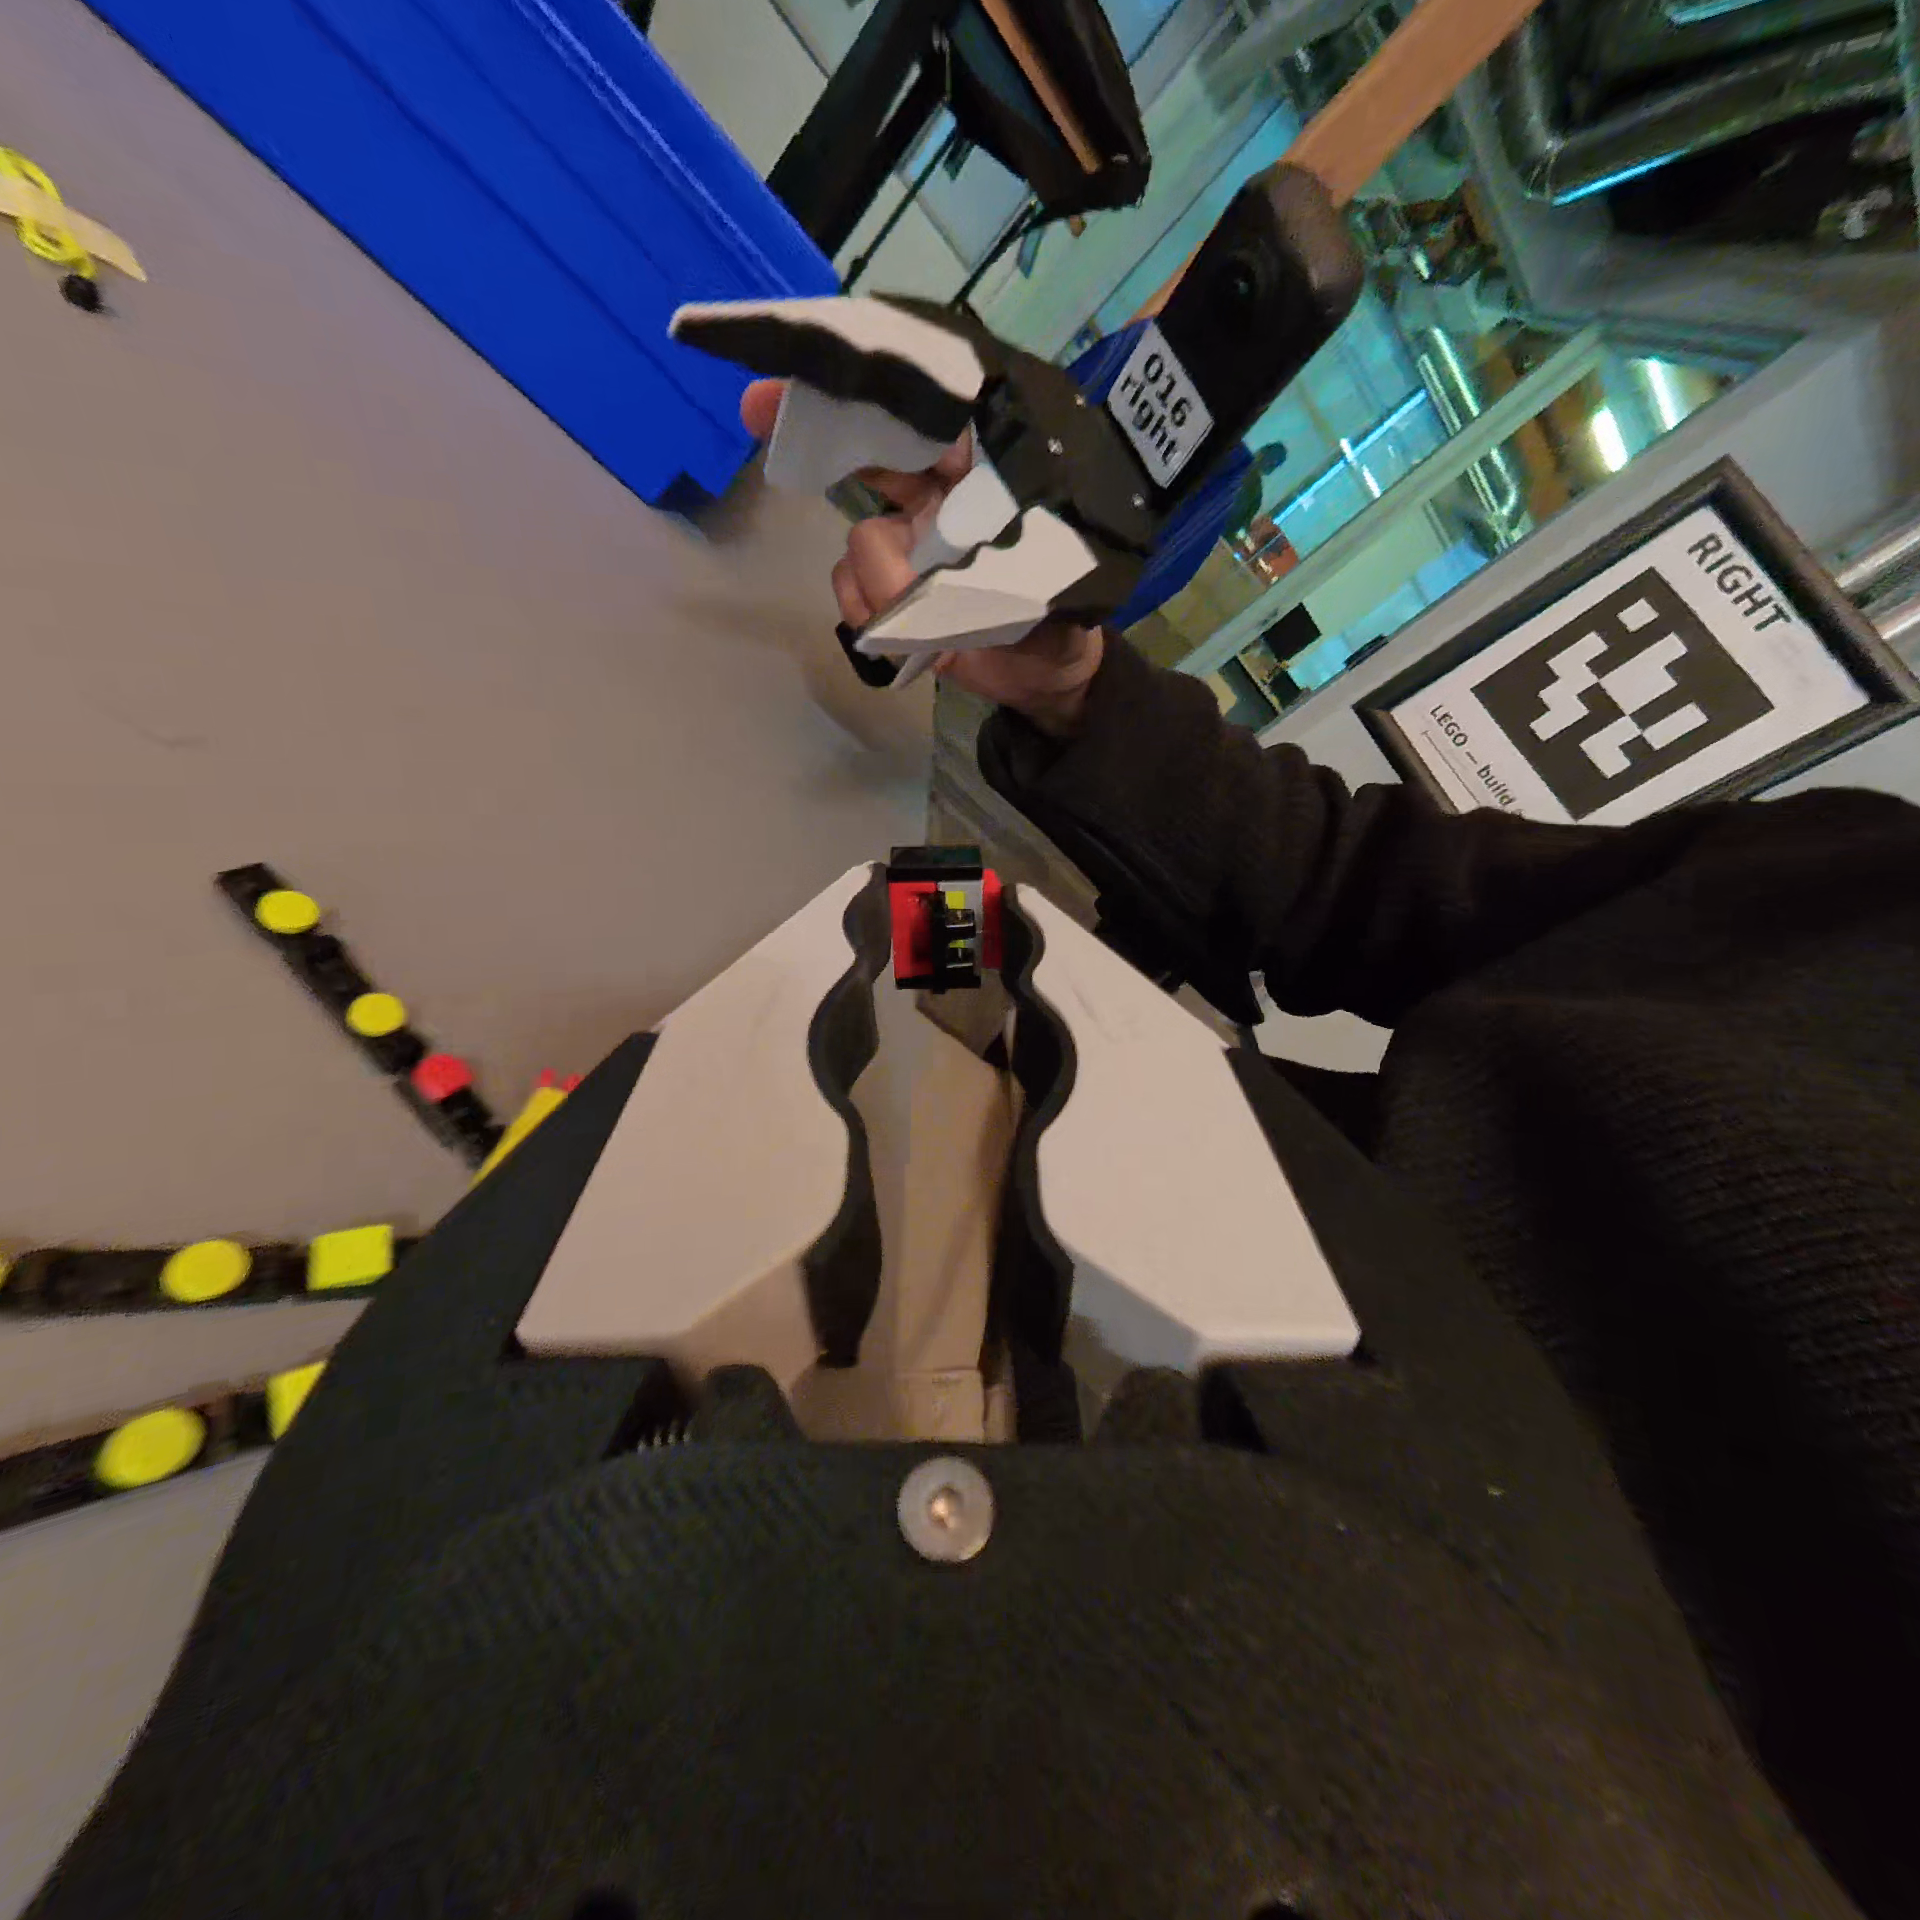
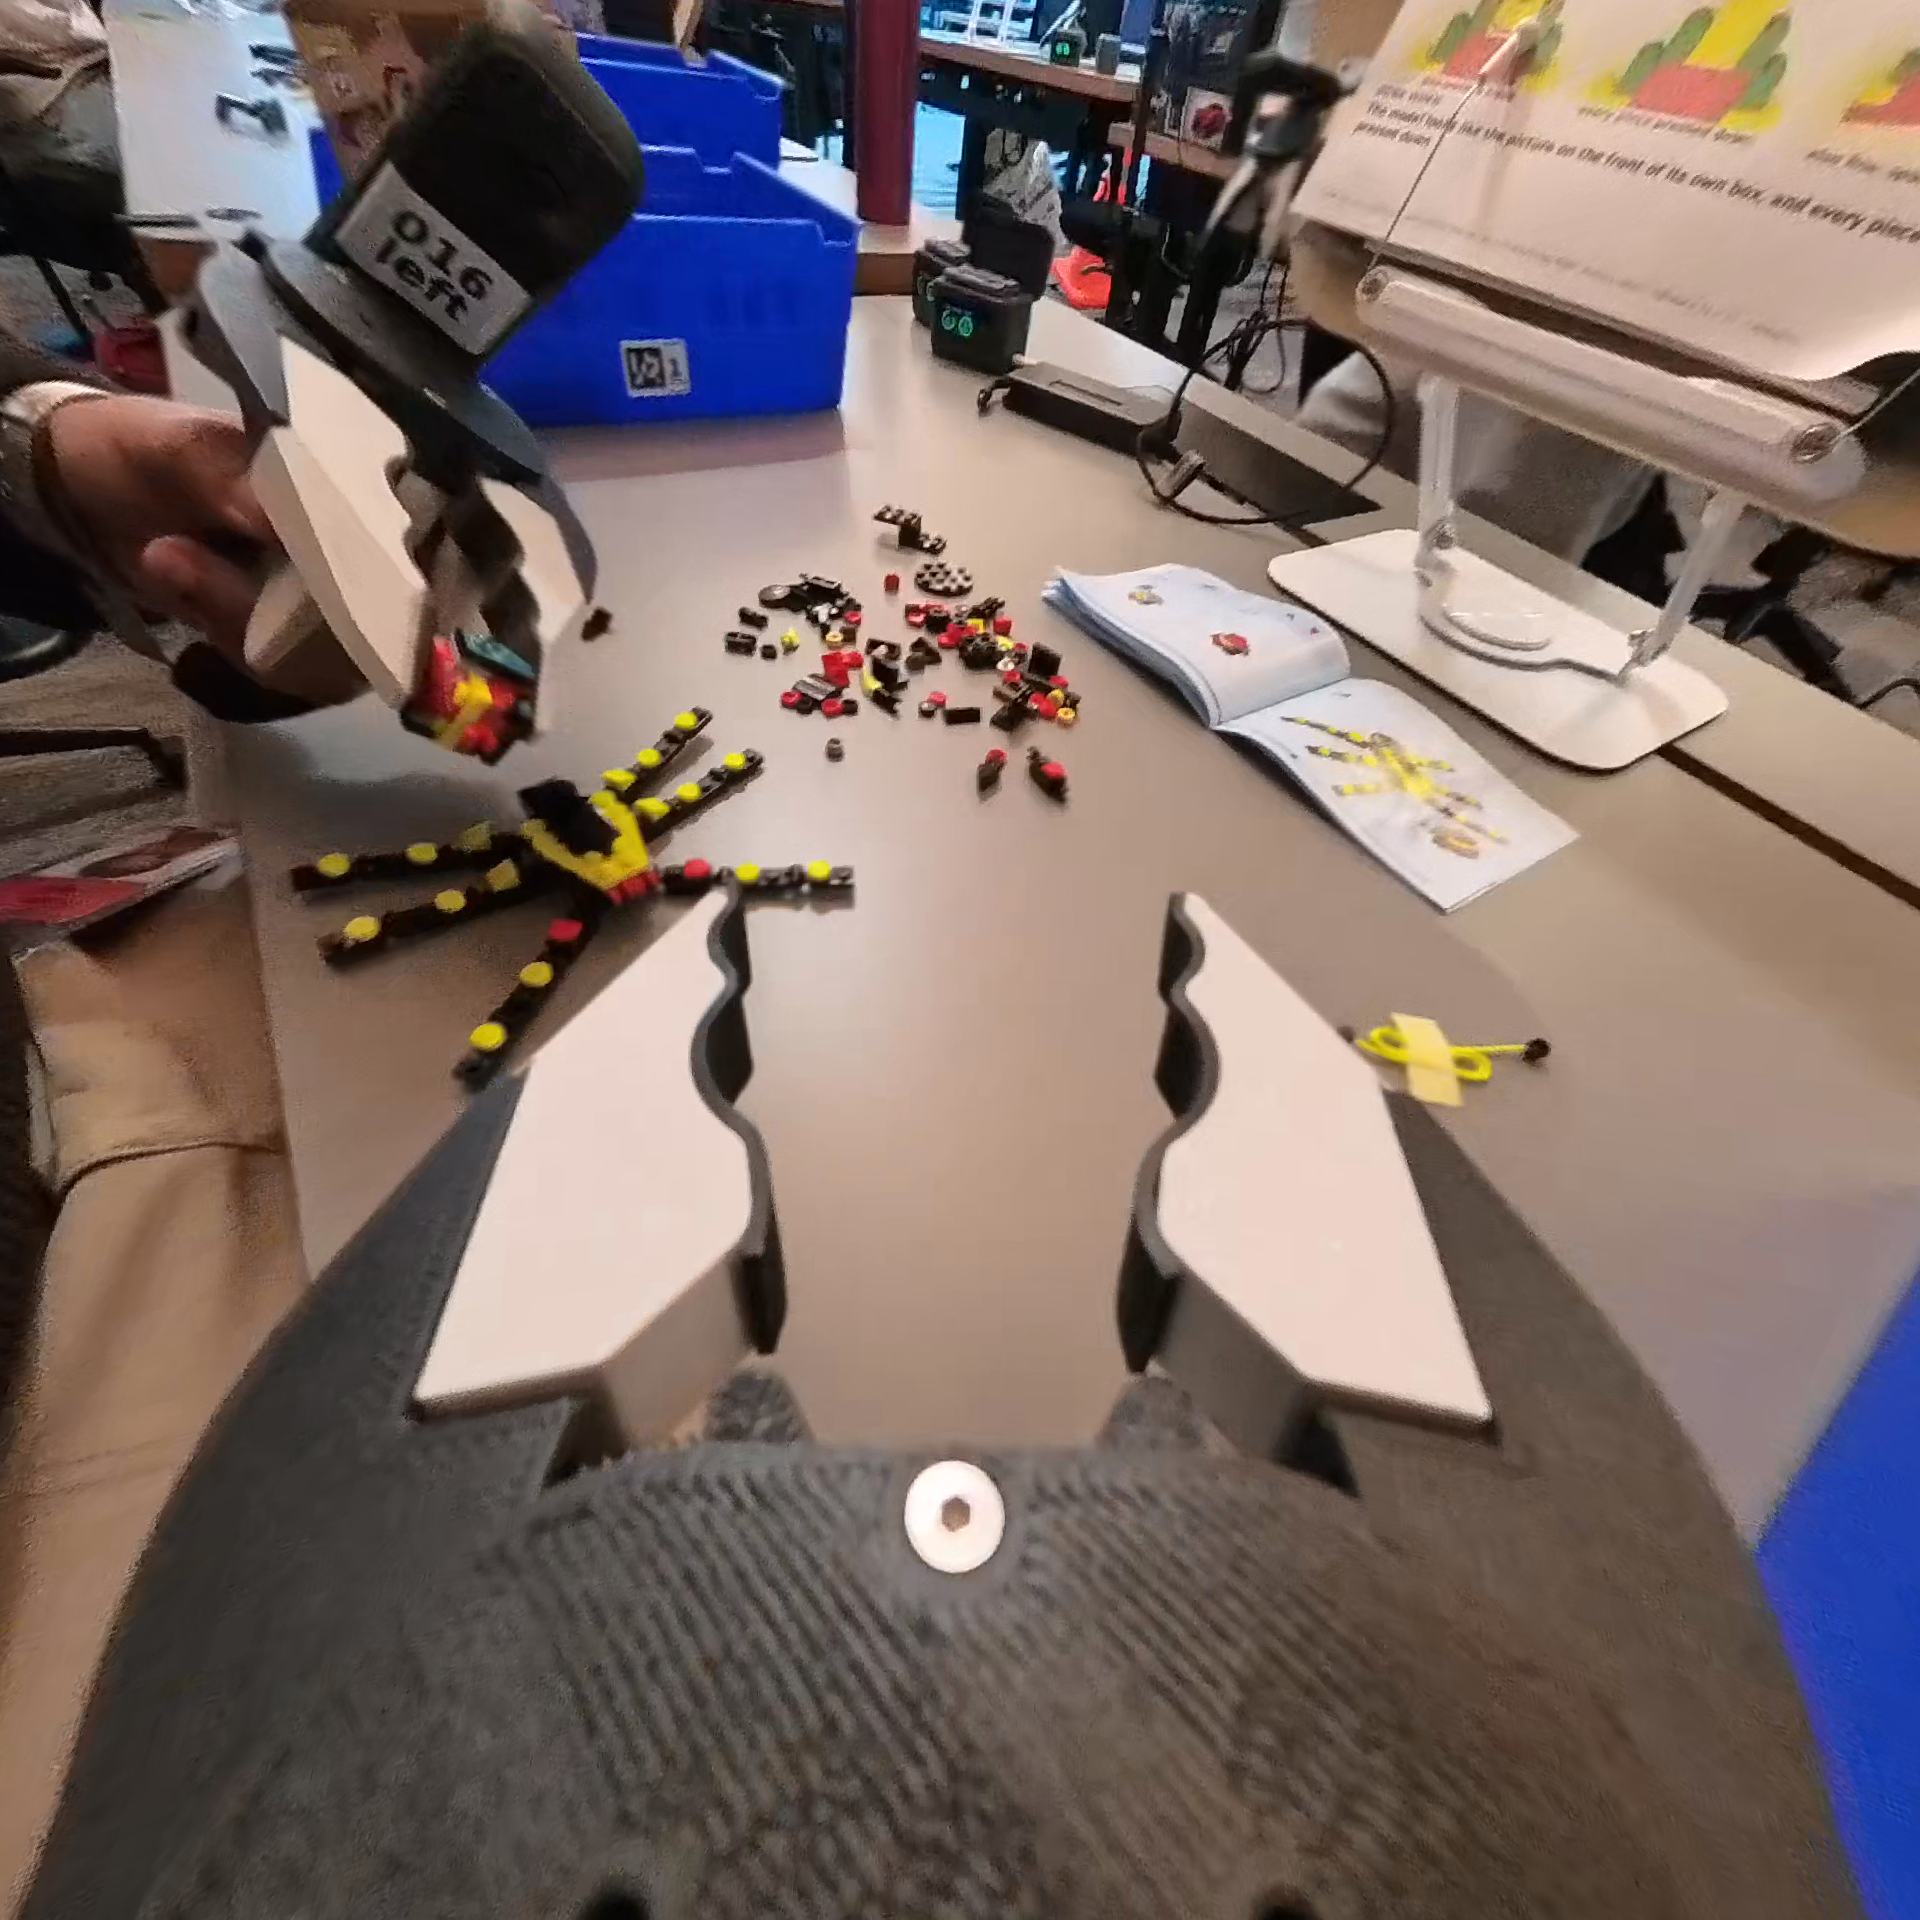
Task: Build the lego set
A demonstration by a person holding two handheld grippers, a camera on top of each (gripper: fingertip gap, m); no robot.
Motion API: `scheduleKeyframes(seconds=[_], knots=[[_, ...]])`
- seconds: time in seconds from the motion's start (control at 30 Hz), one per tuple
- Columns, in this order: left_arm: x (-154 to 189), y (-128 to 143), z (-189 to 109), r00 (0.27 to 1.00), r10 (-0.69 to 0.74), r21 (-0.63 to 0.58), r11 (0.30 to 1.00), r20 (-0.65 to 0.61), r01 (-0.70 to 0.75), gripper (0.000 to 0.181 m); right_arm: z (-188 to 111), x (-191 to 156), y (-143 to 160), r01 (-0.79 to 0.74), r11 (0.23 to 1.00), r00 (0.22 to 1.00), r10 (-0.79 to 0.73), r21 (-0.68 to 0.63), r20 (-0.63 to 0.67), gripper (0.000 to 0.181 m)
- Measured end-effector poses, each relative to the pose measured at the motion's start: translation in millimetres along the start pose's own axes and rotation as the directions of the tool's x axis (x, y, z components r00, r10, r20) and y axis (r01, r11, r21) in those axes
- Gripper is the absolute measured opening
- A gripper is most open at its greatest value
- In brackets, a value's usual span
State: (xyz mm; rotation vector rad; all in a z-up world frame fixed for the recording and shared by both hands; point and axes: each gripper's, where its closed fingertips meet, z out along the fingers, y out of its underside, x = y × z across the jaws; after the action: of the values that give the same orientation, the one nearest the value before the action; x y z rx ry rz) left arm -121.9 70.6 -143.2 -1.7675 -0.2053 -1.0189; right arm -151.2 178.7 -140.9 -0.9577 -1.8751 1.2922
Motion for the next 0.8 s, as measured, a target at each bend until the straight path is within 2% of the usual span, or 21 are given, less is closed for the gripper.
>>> scheduleKeyframes(seconds=[0.23,0.47,0.63,0.8], knots=[[25,18,23,0.998,0.055,0.030,0.998,0.040,-0.056,0.017,-25,-28,13,0.015,1.000,0.999,-0.014,-0.020,0.043,0.071],[19,21,37,0.978,0.162,0.015,0.986,0.130,-0.166,0.018,-39,-23,5,-0.071,0.997,0.994,0.067,0.044,0.091,0.067],[6,12,24,0.985,0.104,0.069,0.991,0.139,-0.115,0.017,-28,-24,10,-0.100,0.995,0.987,0.098,0.015,0.128,0.066],[3,6,12,0.996,0.006,0.124,0.992,0.086,-0.017,0.017,-18,-28,14,-0.109,0.994,0.984,0.110,-0.018,0.143,0.063]])
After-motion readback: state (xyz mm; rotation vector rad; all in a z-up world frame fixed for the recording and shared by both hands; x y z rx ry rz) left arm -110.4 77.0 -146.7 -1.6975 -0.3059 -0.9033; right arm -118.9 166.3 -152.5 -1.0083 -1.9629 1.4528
